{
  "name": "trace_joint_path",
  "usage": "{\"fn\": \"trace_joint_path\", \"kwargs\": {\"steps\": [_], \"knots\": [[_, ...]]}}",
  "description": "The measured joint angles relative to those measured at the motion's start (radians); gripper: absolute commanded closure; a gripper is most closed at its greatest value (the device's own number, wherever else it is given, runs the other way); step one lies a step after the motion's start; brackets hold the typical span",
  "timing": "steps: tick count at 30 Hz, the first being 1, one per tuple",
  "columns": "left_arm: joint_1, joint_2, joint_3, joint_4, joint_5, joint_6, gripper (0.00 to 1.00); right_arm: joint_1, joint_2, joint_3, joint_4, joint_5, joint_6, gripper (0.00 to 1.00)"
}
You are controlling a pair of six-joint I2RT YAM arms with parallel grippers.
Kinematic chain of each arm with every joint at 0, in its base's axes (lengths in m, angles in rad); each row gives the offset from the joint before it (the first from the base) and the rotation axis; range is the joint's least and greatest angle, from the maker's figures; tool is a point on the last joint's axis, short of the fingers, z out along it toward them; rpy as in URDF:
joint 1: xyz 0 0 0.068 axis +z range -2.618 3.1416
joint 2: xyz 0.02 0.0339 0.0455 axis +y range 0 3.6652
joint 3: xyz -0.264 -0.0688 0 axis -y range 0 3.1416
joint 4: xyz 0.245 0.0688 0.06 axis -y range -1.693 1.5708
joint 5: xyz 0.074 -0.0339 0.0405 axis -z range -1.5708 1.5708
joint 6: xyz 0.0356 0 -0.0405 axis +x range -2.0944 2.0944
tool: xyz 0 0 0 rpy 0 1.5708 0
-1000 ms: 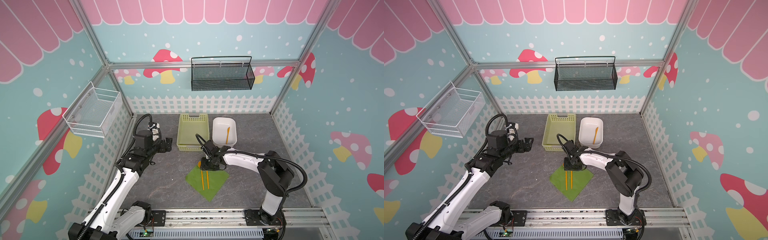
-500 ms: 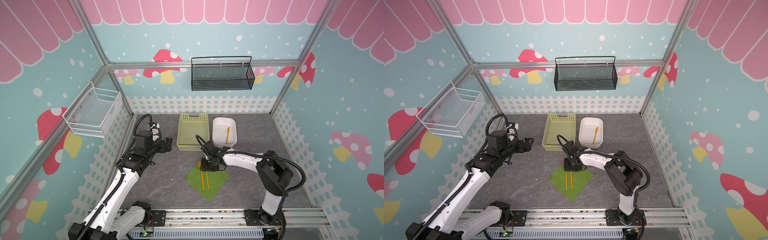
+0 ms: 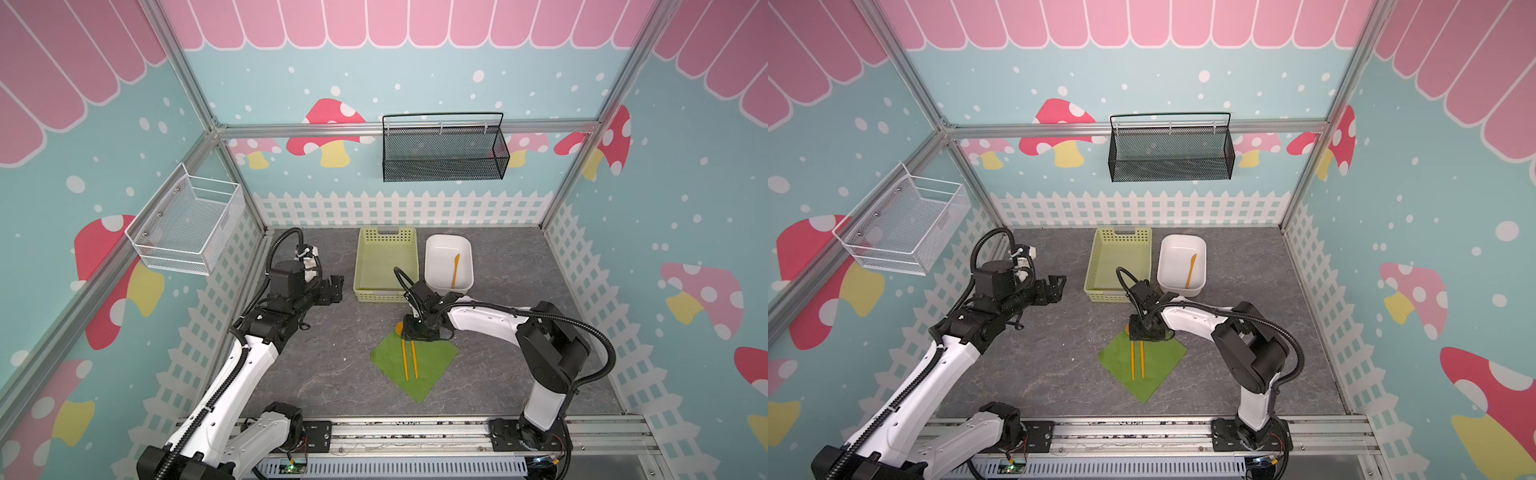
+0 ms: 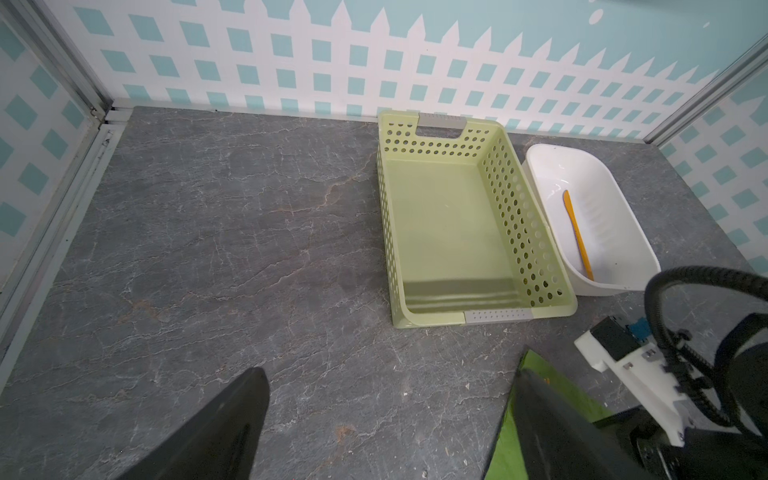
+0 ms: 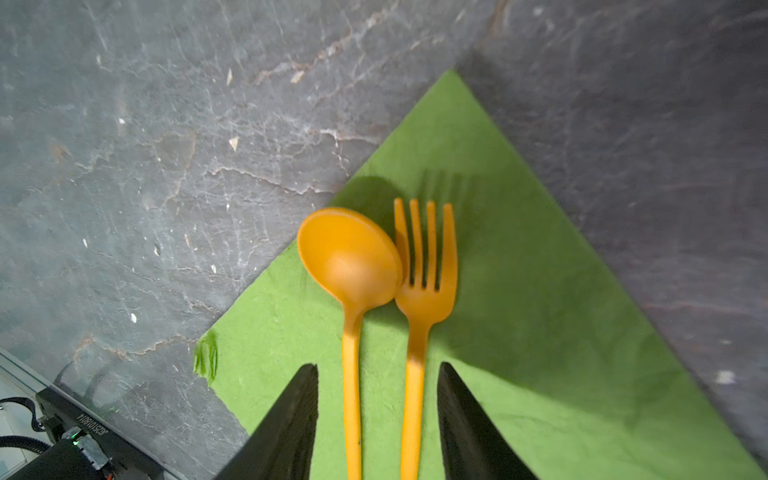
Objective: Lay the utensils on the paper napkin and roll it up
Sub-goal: 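Raise the right gripper and move it over the white tub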
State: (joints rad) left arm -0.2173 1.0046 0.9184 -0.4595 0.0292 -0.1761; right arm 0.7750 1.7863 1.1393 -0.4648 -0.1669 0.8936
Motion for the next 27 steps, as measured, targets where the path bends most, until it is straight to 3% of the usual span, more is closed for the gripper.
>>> {"fn": "trace_joint_path", "kwargs": {"steps": [6,18,27], "knots": [[0.0,0.0,0.0,0.0,-0.001,0.0,0.06,-0.052,-0.03,0.04,-0.04,0.017,-0.037,0.54],[0.0,0.001,0.0,0.0,-0.003,0.0,0.06,-0.226,-0.032,0.282,-0.169,0.09,-0.19,0.59],[0.0,0.015,-0.002,0.0,-0.004,0.0,0.06,-0.34,0.082,0.429,-0.254,0.21,-0.268,0.63]]}}
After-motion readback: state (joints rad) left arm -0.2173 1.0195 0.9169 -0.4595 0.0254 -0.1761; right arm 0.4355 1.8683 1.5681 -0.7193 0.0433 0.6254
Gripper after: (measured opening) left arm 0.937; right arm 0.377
